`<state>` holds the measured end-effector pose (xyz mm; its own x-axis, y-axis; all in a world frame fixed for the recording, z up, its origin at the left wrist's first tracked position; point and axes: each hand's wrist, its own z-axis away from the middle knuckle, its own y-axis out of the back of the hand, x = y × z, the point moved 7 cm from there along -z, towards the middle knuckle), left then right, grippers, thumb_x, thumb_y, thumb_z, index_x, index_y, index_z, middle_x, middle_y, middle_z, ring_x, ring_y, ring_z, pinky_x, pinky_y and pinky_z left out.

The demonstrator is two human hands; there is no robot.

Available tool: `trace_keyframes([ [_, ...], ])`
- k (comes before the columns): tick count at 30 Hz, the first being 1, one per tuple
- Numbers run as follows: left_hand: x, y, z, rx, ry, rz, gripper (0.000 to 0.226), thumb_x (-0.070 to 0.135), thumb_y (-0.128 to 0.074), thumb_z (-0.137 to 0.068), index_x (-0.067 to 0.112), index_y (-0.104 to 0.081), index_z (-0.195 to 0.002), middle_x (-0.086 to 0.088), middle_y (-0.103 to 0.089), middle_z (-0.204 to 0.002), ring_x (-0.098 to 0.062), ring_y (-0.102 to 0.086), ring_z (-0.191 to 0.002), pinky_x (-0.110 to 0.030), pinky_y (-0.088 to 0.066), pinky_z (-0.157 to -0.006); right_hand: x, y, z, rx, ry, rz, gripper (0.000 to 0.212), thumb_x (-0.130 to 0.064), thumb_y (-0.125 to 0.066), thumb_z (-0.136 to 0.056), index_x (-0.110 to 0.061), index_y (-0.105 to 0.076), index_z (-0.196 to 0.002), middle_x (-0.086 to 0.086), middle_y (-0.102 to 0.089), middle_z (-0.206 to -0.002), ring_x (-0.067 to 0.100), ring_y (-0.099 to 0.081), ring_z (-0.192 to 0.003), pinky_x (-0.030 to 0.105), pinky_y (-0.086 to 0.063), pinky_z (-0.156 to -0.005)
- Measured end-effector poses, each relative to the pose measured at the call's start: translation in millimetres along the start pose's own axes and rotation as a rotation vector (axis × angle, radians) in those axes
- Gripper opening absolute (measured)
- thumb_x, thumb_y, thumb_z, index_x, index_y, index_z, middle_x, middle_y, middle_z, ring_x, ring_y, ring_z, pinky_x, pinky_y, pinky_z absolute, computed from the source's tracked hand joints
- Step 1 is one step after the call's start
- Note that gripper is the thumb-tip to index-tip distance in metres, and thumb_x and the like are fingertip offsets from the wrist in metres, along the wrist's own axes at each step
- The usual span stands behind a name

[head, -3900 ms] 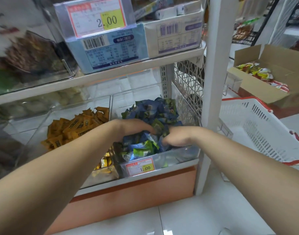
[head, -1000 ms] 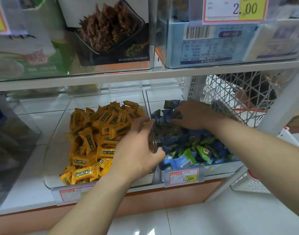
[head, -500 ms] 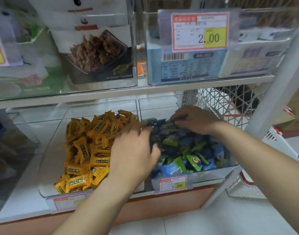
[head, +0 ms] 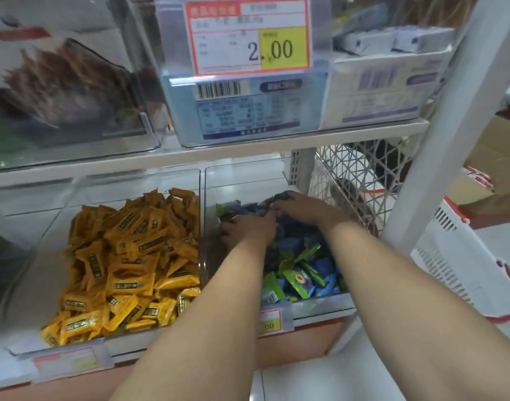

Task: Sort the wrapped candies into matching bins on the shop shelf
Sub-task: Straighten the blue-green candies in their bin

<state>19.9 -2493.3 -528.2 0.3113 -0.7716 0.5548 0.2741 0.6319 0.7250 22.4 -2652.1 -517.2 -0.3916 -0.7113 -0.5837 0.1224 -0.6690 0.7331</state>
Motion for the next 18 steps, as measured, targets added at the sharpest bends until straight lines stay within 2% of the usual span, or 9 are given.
trace_keyframes([
  [2, -3.2, -0.2, -9.2, 0.021, -0.047, 0.049, 0.097, 0.072, -0.042, -0.089, 0.008, -0.016, -0.157, -0.019, -0.023, -0.159, -0.039, -0.019, -0.145, -0.048, -0.025, -0.114, 0.2, -2.1, -2.9, -0.019, 0.018, -0.088, 0.056, -0.056, -0.052, -0.093, -0.016, -0.061, -0.131, 0.015, -0.057, -0.139, 0.027, -0.056, -0.114, 0.034, -0.043, -0.094],
  [6, -17.9, -6.9, -20.0, -0.078, 0.06, 0.571, 0.106, 0.066, -0.066, -0.073, 0.006, -0.028, -0.153, -0.019, -0.042, -0.149, -0.038, -0.045, -0.133, -0.046, -0.038, -0.111, 1.6, -14.5, -0.1, -0.116, -0.004, -0.38, 0.049, -0.054, -0.053, -0.093, -0.017, -0.066, -0.122, 0.014, -0.061, -0.134, 0.031, -0.059, -0.119, 0.044, -0.043, -0.109],
  [9, -7.7, -22.1, -13.4, -0.293, 0.123, 0.906, 0.089, 0.057, -0.07, -0.073, 0.012, -0.045, -0.145, -0.018, -0.058, -0.133, -0.038, -0.06, -0.117, -0.047, -0.048, -0.103, 0.7, -15.9, 4.8, -0.108, -0.032, -0.503, 0.039, -0.052, -0.059, -0.087, -0.019, -0.072, -0.104, 0.013, -0.07, -0.119, 0.029, -0.067, -0.108, 0.043, -0.049, -0.104],
  [12, 0.3, -20.1, -1.0, -0.389, 0.076, 0.979, 0.071, 0.057, -0.065, -0.077, 0.016, -0.058, -0.135, -0.018, -0.067, -0.121, -0.039, -0.065, -0.109, -0.049, -0.049, -0.102, 0.1, -8.7, 10.2, -0.045, -0.032, -0.558, 0.043, -0.051, -0.064, -0.084, -0.018, -0.072, -0.11, 0.011, -0.071, -0.116, 0.029, -0.068, -0.104, 0.043, -0.052, -0.1],
  [13, 1.9, -15.9, 1.0, -0.386, 0.054, 0.996, 0.063, 0.055, -0.064, -0.08, 0.015, -0.063, -0.129, -0.017, -0.069, -0.118, -0.038, -0.066, -0.108, -0.05, -0.049, -0.102, 1.1, -5.6, 12.5, -0.037, -0.04, -0.608, 0.041, -0.049, -0.065, -0.083, -0.017, -0.072, -0.107, 0.01, -0.072, -0.113, 0.03, -0.068, -0.101, 0.043, -0.055, -0.093],
  [14, 5.3, -10.2, 0.9, -0.369, 0.022, 1.016, 0.055, 0.051, -0.062, -0.083, 0.014, -0.067, -0.123, -0.016, -0.07, -0.117, -0.036, -0.066, -0.108, -0.05, -0.049, -0.102, 0.9, -2.5, 16.1, -0.034, -0.049, -0.646, 0.038, -0.049, -0.067, -0.08, -0.017, -0.072, -0.101, 0.01, -0.073, -0.109, 0.029, -0.068, -0.092, 0.038, -0.059, -0.079],
  [16, 11.4, 4.0, 4.0, -0.328, -0.058, 1.014, 0.043, 0.042, -0.057, -0.089, 0.01, -0.067, -0.115, -0.014, -0.068, -0.115, -0.032, -0.064, -0.105, -0.048, -0.049, -0.101, 1.4, 4.5, 20.9, -0.018, -0.051, -0.69, 0.037, -0.052, -0.068, -0.074, -0.02, -0.068, -0.093, 0.006, -0.07, -0.099, 0.023, -0.062, -0.075, 0.022, -0.049, -0.047],
  [17, 13.8, 11.0, 7.1, -0.321, -0.082, 1.009, 0.04, 0.039, -0.055, -0.09, 0.009, -0.066, -0.113, -0.016, -0.067, -0.114, -0.032, -0.062, -0.101, -0.045, -0.05, -0.099, 0.4, 8.2, 21.6, -0.013, -0.042, -0.717, 0.037, -0.053, -0.068, -0.073, -0.022, -0.067, -0.092, 0.004, -0.069, -0.096, 0.02, -0.06, -0.072, 0.019, -0.045, -0.042],
  [18, 15.2, 14.6, 9.7, -0.339, -0.087, 1.024, 0.041, 0.038, -0.055, -0.09, 0.006, -0.068, -0.113, -0.017, -0.067, -0.113, -0.033, -0.062, -0.1, -0.042, -0.05, -0.097, -1.7, 11.9, 23.4, -0.012, -0.035, -0.751, 0.037, -0.054, -0.069, -0.071, -0.023, -0.067, -0.092, 0.003, -0.068, -0.096, 0.021, -0.061, -0.074, 0.019, -0.047, -0.045],
])
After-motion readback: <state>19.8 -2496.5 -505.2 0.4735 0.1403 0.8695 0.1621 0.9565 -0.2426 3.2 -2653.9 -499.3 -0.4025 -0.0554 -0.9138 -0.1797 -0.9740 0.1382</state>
